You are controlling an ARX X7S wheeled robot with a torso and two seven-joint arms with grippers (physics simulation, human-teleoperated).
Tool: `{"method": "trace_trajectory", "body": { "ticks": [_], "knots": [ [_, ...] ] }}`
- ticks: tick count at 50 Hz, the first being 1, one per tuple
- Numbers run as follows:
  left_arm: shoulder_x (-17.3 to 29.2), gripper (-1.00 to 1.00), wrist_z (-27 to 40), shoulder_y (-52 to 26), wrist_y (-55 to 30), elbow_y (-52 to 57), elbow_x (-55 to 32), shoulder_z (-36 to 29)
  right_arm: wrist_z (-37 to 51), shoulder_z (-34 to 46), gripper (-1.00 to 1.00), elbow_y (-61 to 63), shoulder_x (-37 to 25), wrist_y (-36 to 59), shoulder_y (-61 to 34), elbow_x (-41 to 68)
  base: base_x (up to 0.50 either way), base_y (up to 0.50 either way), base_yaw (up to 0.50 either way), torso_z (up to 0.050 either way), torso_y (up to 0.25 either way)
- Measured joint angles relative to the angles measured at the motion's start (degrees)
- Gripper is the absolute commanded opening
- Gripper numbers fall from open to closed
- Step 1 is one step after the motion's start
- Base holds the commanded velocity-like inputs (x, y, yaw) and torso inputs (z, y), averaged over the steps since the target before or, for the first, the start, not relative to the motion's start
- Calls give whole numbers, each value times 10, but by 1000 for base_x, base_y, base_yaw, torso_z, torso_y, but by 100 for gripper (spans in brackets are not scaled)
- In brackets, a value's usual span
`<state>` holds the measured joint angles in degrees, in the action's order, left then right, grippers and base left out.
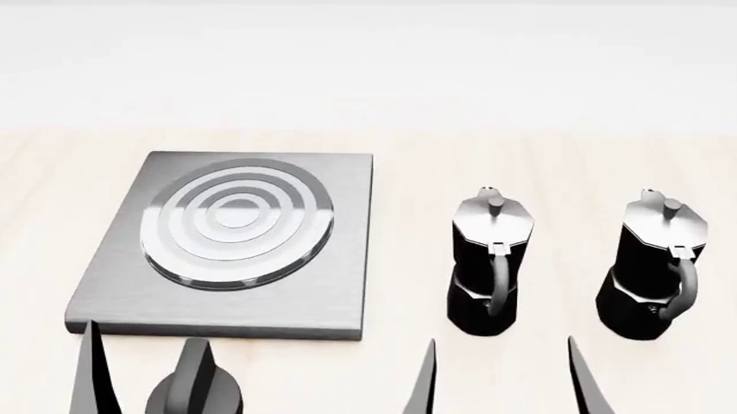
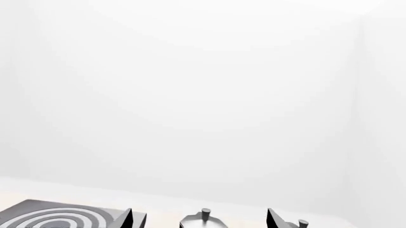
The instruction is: Turn off the stove.
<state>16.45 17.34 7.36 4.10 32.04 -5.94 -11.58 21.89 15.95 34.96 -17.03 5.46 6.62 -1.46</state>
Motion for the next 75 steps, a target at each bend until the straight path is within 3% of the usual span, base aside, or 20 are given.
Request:
{"method": "trace_trajectory", "body": {
  "ticks": [75],
  "knots": [
    [17,100,18,-5,6,-5,-4,-15,15,18,100,-4,-17,-2,-6,4,0,0,0,0,-113]
  ]
}}
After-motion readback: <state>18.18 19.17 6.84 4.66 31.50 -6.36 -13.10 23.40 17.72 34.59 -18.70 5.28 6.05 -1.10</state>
